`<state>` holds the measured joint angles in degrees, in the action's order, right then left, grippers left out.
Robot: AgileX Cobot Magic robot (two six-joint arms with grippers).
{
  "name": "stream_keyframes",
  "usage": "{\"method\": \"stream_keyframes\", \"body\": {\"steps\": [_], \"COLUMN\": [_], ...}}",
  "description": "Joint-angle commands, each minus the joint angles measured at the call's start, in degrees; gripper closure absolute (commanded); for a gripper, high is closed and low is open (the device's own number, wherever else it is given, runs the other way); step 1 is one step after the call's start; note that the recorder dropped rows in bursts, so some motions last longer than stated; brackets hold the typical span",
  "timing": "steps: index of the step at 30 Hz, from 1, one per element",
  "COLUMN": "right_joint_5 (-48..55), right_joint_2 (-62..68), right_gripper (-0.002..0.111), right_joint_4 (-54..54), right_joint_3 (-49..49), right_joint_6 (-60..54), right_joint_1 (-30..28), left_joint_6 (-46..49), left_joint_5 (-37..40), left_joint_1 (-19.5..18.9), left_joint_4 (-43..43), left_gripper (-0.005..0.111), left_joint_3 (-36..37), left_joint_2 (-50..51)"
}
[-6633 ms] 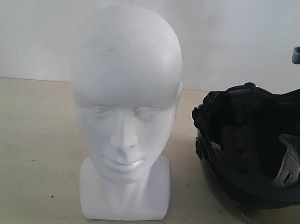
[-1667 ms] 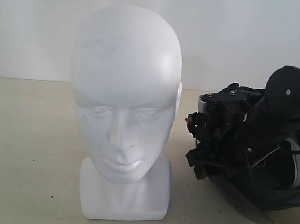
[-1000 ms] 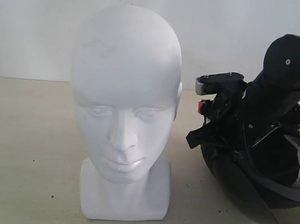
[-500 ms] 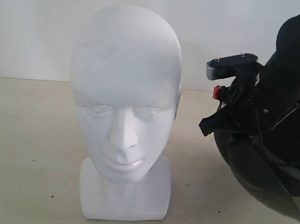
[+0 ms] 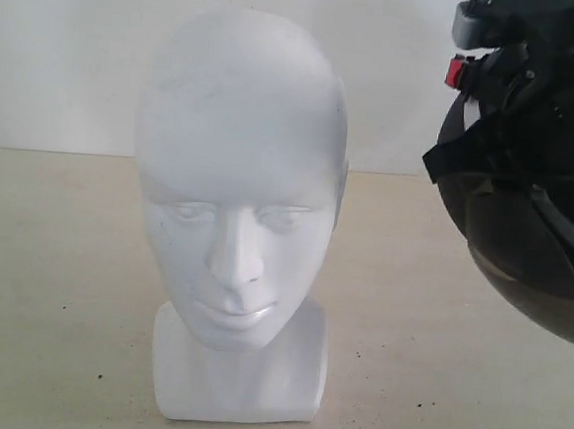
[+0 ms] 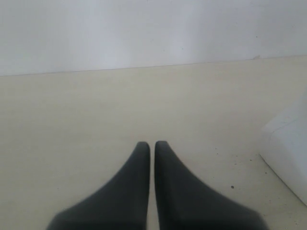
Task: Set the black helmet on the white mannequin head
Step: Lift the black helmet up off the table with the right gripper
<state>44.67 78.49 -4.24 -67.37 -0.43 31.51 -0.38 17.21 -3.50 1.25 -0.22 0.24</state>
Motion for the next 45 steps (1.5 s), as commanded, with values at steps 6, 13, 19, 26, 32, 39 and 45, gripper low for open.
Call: {"method": "stream_keyframes", "body": {"steps": [6, 13, 19, 26, 32, 39, 45], "right_joint_5": [-10.1, -17.0, -20.9, -38.9, -55.5, -72.8, -83.0], "right_joint_2": [-9.6, -15.4, -19.3, -25.7, -32.1, -37.4, -38.5], "right_gripper": [0.108, 0.108, 0.108, 0.108, 0.108, 0.108, 0.108], "right_joint_4": [-3.1, -4.5, -4.6, -7.0, -7.0, -6.1, -1.2], "right_joint_3": [-0.8, -0.7, -0.6, 8.7, 21.5, 33.2, 40.1], "right_joint_6": [-1.6, -1.5, -1.6, -1.8, -4.2, -4.5, -5.6], "right_joint_1": [0.0, 0.0, 0.0, 0.0, 0.0, 0.0, 0.0], "left_joint_6": [-0.2, -0.2, -0.2, -0.2, -0.2, -0.2, -0.2], "left_joint_5": [0.0, 0.0, 0.0, 0.0, 0.0, 0.0, 0.0], "left_joint_1": [0.3, 0.3, 0.3, 0.3, 0.3, 0.3, 0.3], "left_joint_4": [-0.4, -0.4, -0.4, -0.4, -0.4, -0.4, -0.4], "left_gripper": [0.102, 0.102, 0.102, 0.102, 0.102, 0.102, 0.102], "left_joint_3": [0.2, 0.2, 0.2, 0.2, 0.2, 0.2, 0.2], "left_joint_2": [-0.2, -0.2, -0.2, -0.2, -0.2, -0.2, -0.2]}}
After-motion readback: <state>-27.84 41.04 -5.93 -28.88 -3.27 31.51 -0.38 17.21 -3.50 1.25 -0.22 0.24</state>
